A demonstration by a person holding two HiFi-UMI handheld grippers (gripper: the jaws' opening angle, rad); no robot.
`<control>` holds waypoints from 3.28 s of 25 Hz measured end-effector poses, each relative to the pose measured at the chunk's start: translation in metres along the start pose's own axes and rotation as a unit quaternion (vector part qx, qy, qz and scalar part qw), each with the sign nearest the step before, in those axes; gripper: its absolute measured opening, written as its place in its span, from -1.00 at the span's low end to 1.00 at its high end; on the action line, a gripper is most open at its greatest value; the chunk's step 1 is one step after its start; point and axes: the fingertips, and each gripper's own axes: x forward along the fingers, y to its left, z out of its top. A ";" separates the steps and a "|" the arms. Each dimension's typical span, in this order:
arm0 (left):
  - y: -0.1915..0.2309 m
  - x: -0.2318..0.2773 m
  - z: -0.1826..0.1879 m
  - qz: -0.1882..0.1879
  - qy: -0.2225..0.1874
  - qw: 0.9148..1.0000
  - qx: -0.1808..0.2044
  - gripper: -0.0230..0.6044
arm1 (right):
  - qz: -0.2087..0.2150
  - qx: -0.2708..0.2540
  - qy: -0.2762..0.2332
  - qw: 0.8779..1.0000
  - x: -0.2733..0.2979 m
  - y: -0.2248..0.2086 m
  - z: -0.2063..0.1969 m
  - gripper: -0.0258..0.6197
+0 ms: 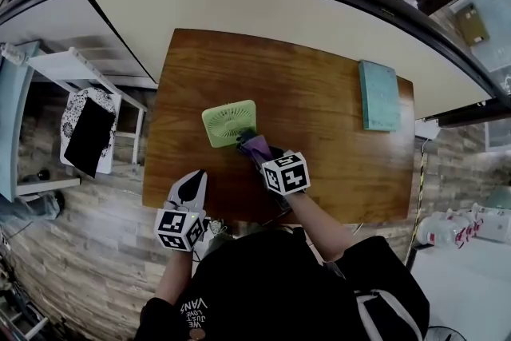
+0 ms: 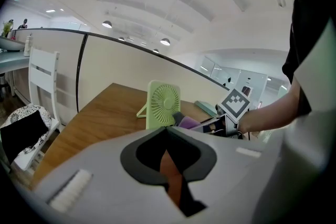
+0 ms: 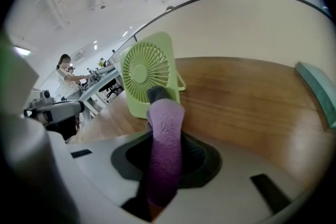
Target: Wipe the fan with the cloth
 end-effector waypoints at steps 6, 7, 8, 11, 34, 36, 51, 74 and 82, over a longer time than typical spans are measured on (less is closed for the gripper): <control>-0.008 0.007 0.003 -0.009 0.002 1.000 0.006 -0.89 | -0.037 0.021 -0.005 0.999 -0.011 -0.025 -0.004 -0.62; -0.009 0.007 0.003 -0.010 0.002 1.000 0.007 -0.89 | -0.042 0.024 -0.006 0.999 -0.013 -0.028 -0.004 -0.62; -0.009 0.007 0.004 -0.011 0.001 1.000 0.008 -0.89 | -0.045 0.027 -0.008 0.999 -0.014 -0.030 -0.004 -0.62; -0.009 0.006 0.005 -0.012 0.001 1.000 0.011 -0.89 | -0.049 0.033 -0.013 0.998 -0.018 -0.032 -0.005 -0.62; -0.027 -0.030 0.042 -0.066 -0.048 0.995 0.051 -0.89 | -0.081 0.051 -0.182 0.979 -0.134 0.007 0.043 -0.62; -0.029 -0.038 0.048 -0.075 -0.056 0.994 0.054 -0.89 | -0.084 0.052 -0.200 0.975 -0.147 0.017 0.045 -0.62; -0.047 -0.105 0.064 -0.119 -0.096 0.986 0.074 -0.89 | -0.108 0.089 -0.276 0.951 -0.217 0.084 0.007 -0.62; -0.050 -0.162 0.048 -0.127 -0.109 0.983 0.077 -0.89 | -0.105 0.073 -0.294 0.947 -0.232 0.144 -0.019 -0.62; -0.049 -0.169 0.043 -0.126 -0.111 0.983 0.076 -0.89 | -0.104 0.065 -0.289 0.949 -0.228 0.151 -0.021 -0.62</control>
